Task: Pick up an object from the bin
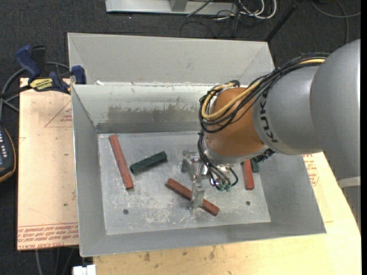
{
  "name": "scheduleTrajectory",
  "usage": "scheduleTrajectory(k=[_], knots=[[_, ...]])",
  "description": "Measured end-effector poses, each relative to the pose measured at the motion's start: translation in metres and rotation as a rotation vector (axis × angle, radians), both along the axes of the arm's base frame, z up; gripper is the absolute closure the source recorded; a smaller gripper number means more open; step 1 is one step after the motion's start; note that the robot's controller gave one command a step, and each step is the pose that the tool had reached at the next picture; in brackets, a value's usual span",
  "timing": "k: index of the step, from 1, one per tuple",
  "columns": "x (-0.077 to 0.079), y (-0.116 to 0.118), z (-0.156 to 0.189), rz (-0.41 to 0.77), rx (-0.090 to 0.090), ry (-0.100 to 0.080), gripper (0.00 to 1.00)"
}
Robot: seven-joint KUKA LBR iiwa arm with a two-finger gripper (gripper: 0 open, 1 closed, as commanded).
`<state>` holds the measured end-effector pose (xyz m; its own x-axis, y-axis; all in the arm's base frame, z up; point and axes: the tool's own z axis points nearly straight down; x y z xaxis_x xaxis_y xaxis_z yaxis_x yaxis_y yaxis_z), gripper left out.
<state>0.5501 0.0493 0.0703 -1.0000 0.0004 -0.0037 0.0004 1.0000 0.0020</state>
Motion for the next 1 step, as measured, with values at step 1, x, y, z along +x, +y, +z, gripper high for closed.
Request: scheduleTrajectory(k=[1], knots=[[-0.0005,-0.0002,0.0001,-0.002,0.000,0.002,1.00]])
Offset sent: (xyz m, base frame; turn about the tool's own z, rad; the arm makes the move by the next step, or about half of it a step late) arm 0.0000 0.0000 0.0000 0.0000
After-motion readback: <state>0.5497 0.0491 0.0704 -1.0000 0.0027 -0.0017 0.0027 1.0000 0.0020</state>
